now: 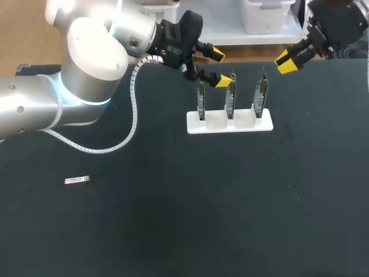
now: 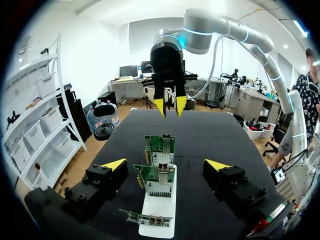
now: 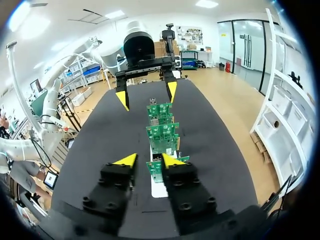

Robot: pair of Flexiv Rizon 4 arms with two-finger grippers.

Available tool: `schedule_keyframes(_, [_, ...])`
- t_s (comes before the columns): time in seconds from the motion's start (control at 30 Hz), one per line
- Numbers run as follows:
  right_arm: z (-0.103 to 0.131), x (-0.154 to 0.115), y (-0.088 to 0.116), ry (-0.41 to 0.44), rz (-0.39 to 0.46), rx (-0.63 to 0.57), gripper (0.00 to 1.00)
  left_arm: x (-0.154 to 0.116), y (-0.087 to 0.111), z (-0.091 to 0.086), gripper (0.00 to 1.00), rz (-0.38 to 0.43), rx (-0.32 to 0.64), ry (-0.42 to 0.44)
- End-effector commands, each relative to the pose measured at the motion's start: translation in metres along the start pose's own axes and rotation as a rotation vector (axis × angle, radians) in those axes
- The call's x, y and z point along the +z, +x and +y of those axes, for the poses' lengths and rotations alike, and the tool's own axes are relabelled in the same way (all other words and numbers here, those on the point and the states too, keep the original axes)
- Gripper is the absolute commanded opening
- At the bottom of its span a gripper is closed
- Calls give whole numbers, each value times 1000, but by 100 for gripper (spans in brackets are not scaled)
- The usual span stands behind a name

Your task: Pick up the optical module with the left hand, and insert it into the network port with the right hand.

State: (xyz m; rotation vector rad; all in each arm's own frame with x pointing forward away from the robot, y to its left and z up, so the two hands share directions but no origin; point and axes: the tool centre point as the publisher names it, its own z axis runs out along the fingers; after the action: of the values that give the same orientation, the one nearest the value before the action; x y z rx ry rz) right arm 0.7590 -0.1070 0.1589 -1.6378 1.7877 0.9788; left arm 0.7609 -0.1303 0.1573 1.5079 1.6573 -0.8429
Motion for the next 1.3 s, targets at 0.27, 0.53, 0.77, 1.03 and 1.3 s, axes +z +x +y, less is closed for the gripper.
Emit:
schedule_keyframes(0.27, [3, 0, 0, 6, 0, 0, 100, 1, -1, 2, 100, 5, -1, 3])
schedule_keyframes(0.53, [3, 0, 0, 6, 0, 0, 100, 1, -1, 2, 100, 5, -1, 3])
schedule_keyframes(0.77, [3, 0, 0, 6, 0, 0, 100, 1, -1, 2, 100, 5, -1, 3])
schedule_keyframes(1.03, [3, 0, 0, 6, 0, 0, 100, 0, -4, 3, 100, 45, 10, -31])
schedule_keyframes(1.3, [3, 0, 0, 6, 0, 0, 100, -12, -12, 5, 100, 40, 30, -76])
